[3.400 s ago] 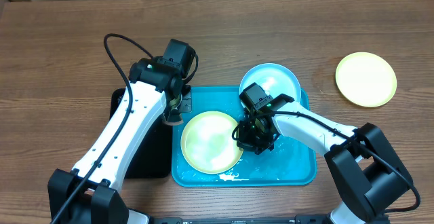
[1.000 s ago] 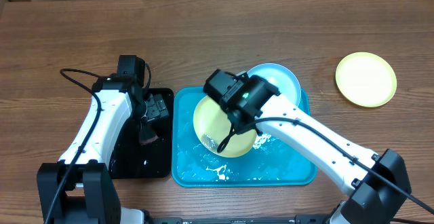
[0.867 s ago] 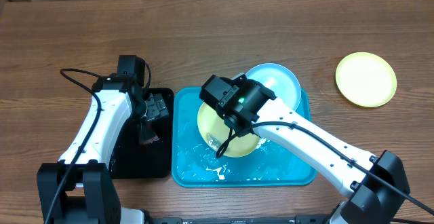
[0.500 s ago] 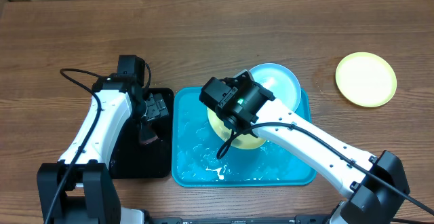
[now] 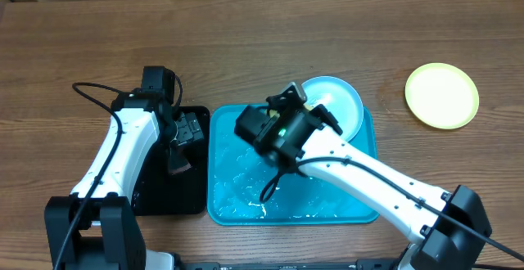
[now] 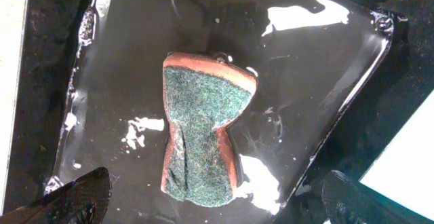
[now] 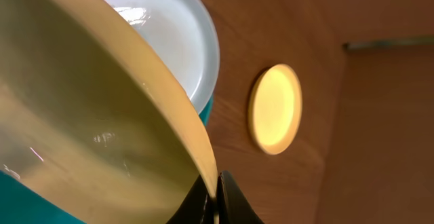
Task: Clean dirty plates on tray and stack at the side
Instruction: 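Lift the yellow plate with right gripper and tilt it up, then carry the yellow plate right and stack it on the cleaned plate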
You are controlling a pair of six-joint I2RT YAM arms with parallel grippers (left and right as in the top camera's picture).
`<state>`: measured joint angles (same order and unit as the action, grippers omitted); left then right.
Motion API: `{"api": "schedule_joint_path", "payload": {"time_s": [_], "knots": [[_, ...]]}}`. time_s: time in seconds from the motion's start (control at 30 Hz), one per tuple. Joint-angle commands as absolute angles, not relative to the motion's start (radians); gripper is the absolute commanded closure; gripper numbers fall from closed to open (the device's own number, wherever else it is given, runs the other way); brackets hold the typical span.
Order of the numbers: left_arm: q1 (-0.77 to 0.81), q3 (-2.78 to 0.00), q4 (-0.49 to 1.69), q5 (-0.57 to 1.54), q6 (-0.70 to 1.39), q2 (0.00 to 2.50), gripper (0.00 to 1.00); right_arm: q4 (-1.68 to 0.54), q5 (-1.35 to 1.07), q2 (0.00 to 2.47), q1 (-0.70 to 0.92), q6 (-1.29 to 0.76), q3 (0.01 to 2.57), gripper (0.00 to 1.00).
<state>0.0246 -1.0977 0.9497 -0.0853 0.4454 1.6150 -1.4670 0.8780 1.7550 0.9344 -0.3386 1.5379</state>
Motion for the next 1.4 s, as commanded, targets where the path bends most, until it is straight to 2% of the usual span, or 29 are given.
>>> {"api": "schedule_joint_path", "payload": {"time_s": [0.0, 0.17, 0.47, 0.8, 0.9, 1.03, 1.37], "knots": [[0.027, -1.102, 0.949, -0.077, 0.441, 1.617, 0.0, -1.481, 1.048, 1.728, 0.995, -0.339, 1.567, 0.96], [0.027, -1.102, 0.949, -0.077, 0.441, 1.617, 0.0, -1.53, 1.173, 1.728, 1.094, -0.339, 1.567, 0.96], [0.027, -1.102, 0.949, -0.077, 0.441, 1.617, 0.0, -1.567, 1.244, 1.728, 1.222, -0.339, 1.567, 0.96], [0.027, -1.102, 0.949, -0.077, 0.441, 1.617, 0.0, -1.558, 1.24, 1.728, 1.231, -0.345, 1.567, 0.96], [0.027, -1.102, 0.948, -0.077, 0.441, 1.617, 0.0, -1.509, 1.117, 1.728, 1.208, -0.443, 1.567, 0.96], [0.027, -1.102, 0.948, -0.077, 0.441, 1.617, 0.0, -1.414, 0.776, 1.728, 1.093, -0.618, 1.567, 0.96], [0.027, -1.102, 0.945, -0.077, 0.441, 1.617, 0.0, -1.309, 0.282, 1.728, 0.717, -0.659, 1.567, 0.96]]}}
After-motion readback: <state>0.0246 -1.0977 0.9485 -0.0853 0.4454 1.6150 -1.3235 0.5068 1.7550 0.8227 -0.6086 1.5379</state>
